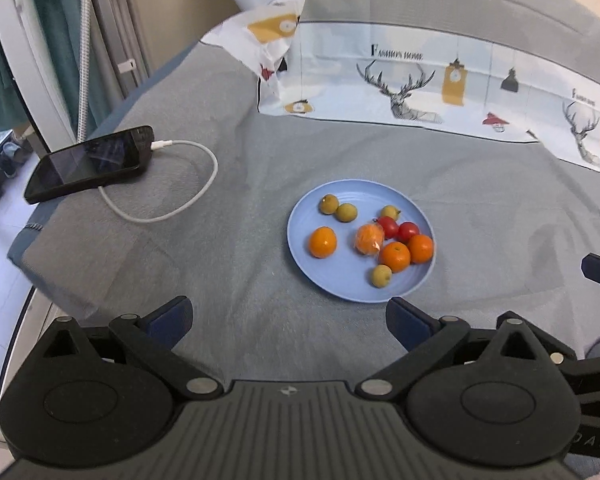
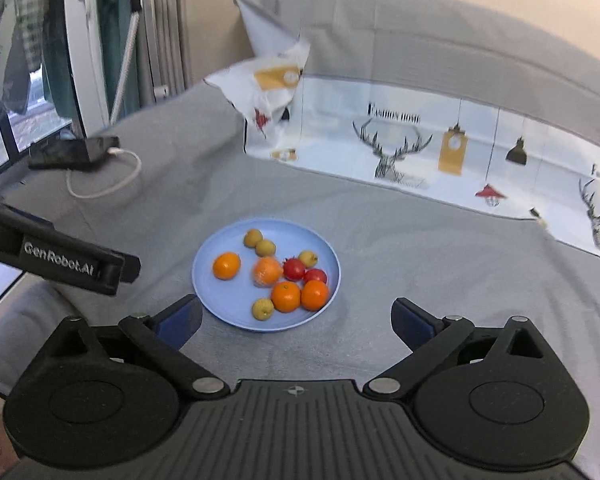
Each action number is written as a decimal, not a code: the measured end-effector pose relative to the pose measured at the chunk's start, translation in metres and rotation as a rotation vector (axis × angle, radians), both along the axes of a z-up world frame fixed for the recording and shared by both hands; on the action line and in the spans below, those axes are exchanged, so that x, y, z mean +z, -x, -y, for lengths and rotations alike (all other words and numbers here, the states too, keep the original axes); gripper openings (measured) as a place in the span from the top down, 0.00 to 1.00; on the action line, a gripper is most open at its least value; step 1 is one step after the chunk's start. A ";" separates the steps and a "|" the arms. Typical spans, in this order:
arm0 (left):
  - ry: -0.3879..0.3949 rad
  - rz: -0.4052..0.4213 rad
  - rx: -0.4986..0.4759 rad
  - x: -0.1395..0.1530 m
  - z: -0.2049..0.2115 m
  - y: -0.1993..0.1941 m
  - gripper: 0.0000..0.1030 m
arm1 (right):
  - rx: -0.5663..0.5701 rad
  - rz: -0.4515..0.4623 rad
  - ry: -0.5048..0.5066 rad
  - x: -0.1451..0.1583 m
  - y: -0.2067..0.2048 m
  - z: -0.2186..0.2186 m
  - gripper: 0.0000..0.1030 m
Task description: Organize fruits
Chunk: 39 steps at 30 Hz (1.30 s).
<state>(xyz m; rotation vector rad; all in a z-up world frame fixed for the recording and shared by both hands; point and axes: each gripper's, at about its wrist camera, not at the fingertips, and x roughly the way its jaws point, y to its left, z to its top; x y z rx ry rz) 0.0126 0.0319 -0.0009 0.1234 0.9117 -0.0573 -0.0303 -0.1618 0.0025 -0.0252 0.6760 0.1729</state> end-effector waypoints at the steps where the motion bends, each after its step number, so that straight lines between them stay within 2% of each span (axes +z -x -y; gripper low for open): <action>1: 0.001 0.007 -0.002 0.002 0.001 0.006 0.00 | 0.002 0.008 0.000 0.002 0.006 -0.001 0.01; 7: 0.001 0.041 -0.010 0.011 0.005 0.032 0.00 | 0.009 0.066 0.019 0.012 0.038 -0.004 0.01; 14: 0.015 0.061 -0.007 0.019 0.005 0.045 0.00 | -0.006 0.114 0.030 0.021 0.062 -0.003 0.01; 23: 0.007 0.094 -0.020 0.026 0.006 0.056 0.00 | -0.010 0.138 0.039 0.025 0.073 -0.004 0.01; 39: 0.004 0.102 -0.024 0.026 0.005 0.059 0.00 | -0.006 0.143 0.051 0.027 0.076 -0.008 0.01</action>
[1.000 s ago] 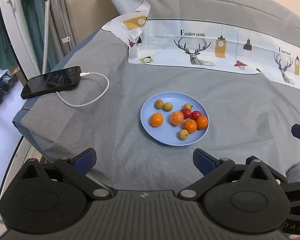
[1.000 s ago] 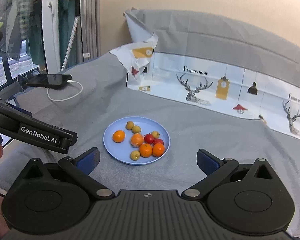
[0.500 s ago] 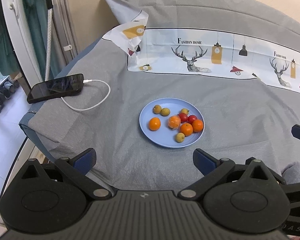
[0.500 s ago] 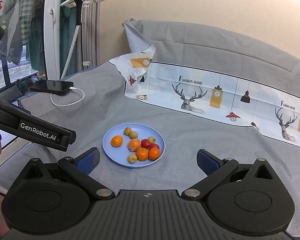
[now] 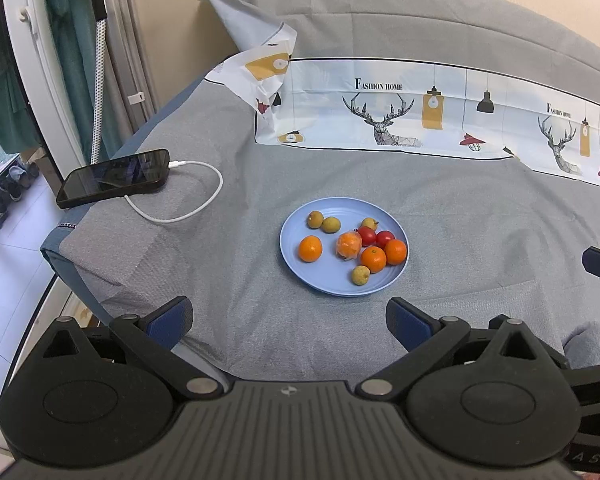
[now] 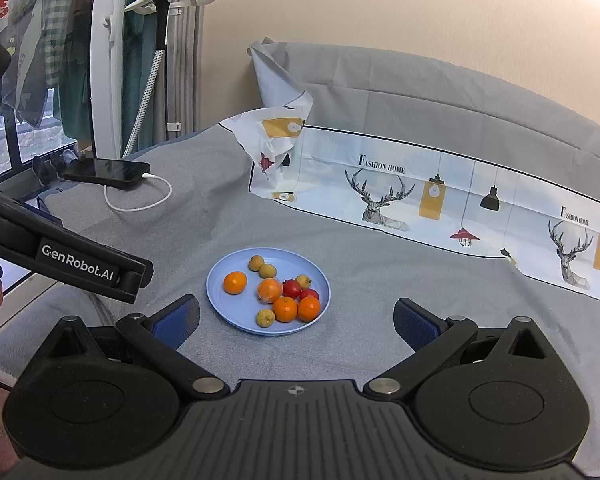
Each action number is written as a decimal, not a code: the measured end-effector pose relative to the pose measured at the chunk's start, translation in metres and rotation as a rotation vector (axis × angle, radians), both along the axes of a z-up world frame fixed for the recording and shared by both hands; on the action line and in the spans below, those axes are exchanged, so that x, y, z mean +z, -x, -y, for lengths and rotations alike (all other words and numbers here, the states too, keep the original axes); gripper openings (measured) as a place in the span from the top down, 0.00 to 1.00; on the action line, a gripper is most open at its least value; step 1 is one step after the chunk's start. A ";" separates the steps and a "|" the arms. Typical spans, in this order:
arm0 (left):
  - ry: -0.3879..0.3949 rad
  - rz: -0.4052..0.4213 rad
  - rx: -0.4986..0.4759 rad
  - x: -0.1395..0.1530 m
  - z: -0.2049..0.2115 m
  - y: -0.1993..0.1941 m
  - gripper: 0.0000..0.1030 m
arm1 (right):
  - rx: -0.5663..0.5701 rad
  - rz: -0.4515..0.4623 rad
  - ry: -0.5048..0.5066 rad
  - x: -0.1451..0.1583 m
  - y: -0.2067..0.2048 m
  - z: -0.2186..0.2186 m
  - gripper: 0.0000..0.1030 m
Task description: Organize fruits
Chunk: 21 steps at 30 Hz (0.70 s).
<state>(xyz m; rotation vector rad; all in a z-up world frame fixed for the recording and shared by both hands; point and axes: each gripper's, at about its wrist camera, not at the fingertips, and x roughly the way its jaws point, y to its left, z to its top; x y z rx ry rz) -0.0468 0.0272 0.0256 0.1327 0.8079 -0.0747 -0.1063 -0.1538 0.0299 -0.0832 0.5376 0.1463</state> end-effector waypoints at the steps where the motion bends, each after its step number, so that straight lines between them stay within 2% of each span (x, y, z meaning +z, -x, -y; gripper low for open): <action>1: 0.000 0.000 0.000 0.000 0.000 0.000 0.00 | 0.000 -0.001 0.001 0.000 0.000 0.000 0.01; 21: -0.008 -0.003 -0.004 -0.001 -0.001 -0.002 0.00 | 0.001 0.006 0.006 -0.003 -0.001 -0.002 0.01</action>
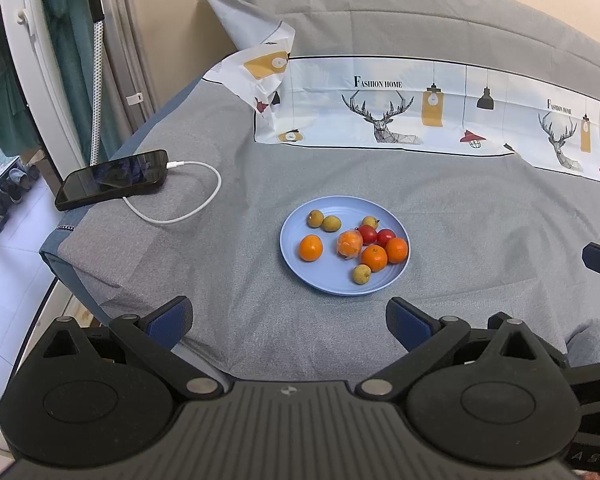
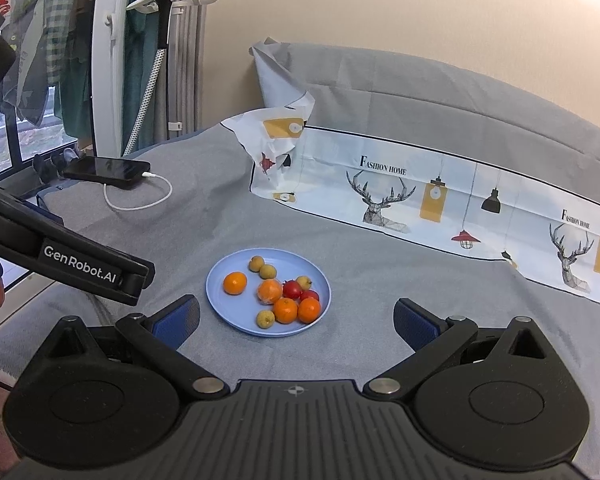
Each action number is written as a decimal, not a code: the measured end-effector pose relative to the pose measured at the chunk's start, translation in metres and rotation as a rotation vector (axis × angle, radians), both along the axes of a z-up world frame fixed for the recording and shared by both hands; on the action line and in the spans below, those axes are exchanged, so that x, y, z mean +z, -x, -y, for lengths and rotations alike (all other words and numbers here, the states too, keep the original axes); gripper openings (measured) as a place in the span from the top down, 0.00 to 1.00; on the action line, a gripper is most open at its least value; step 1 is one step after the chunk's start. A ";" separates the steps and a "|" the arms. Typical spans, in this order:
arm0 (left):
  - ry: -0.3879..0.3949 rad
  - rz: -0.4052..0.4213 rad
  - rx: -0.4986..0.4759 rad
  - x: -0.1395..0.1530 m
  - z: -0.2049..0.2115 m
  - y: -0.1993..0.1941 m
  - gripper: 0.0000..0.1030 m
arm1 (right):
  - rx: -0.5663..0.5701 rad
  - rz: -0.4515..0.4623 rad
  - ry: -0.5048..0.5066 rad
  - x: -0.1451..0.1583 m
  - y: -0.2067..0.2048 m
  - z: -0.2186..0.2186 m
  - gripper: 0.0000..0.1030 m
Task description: Organize fruits
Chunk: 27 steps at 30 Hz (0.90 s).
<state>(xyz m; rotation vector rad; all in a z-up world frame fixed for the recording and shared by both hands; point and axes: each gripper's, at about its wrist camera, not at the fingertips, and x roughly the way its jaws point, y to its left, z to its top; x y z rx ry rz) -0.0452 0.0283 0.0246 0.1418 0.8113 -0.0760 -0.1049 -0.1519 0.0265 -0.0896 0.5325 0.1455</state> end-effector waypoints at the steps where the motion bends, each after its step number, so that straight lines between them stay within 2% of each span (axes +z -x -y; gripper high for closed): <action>1: -0.001 -0.001 0.000 0.000 0.000 0.000 0.00 | -0.002 -0.002 -0.003 0.000 -0.001 0.001 0.01; 27: -0.032 0.000 0.007 -0.003 0.000 -0.005 0.00 | -0.013 -0.012 -0.018 -0.005 -0.003 0.000 0.01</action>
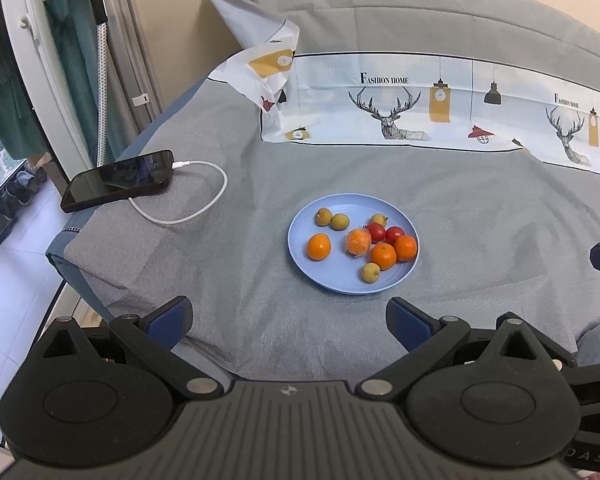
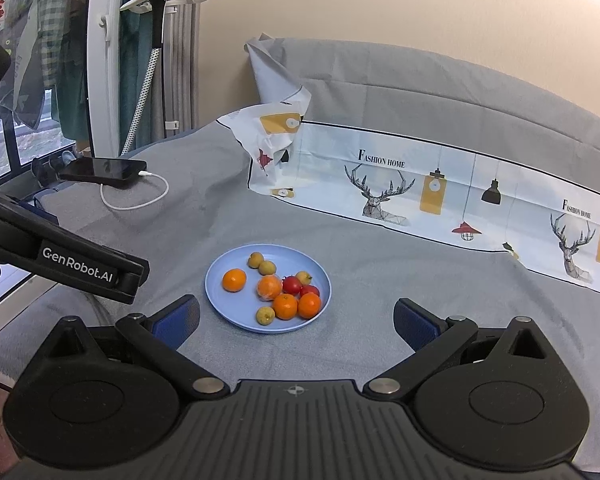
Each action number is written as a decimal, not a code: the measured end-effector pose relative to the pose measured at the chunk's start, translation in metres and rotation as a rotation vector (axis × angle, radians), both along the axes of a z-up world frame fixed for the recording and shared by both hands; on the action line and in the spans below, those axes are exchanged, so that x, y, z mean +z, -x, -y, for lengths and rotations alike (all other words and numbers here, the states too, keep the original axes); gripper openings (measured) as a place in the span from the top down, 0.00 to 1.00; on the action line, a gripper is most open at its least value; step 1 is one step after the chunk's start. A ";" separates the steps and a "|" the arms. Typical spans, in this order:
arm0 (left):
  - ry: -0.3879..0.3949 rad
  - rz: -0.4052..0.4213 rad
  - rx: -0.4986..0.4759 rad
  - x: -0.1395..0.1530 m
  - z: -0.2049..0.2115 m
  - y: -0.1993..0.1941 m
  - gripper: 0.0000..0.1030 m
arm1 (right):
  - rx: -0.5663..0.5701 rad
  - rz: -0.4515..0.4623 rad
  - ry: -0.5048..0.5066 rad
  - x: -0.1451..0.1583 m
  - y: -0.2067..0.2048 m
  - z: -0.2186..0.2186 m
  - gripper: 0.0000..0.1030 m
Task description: Organize fruits
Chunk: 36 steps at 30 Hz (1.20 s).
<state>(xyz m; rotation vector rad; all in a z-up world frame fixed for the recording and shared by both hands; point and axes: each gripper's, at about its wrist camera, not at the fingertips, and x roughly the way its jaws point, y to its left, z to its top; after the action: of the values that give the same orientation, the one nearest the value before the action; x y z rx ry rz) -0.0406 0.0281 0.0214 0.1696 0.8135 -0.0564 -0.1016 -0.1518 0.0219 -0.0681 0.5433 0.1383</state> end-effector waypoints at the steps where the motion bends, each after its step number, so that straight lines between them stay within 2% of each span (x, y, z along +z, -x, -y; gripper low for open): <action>1: 0.000 0.000 0.000 0.000 0.000 0.000 0.00 | -0.001 0.000 0.000 0.000 0.000 0.000 0.01; 36: -0.012 0.005 -0.008 -0.004 0.006 -0.010 0.00 | -0.017 -0.009 0.001 -0.004 -0.005 -0.001 0.01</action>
<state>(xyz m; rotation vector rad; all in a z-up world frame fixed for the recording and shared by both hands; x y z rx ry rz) -0.0302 0.0221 0.0176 0.1839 0.8080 -0.0586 -0.0970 -0.1509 0.0181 -0.0635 0.5532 0.1219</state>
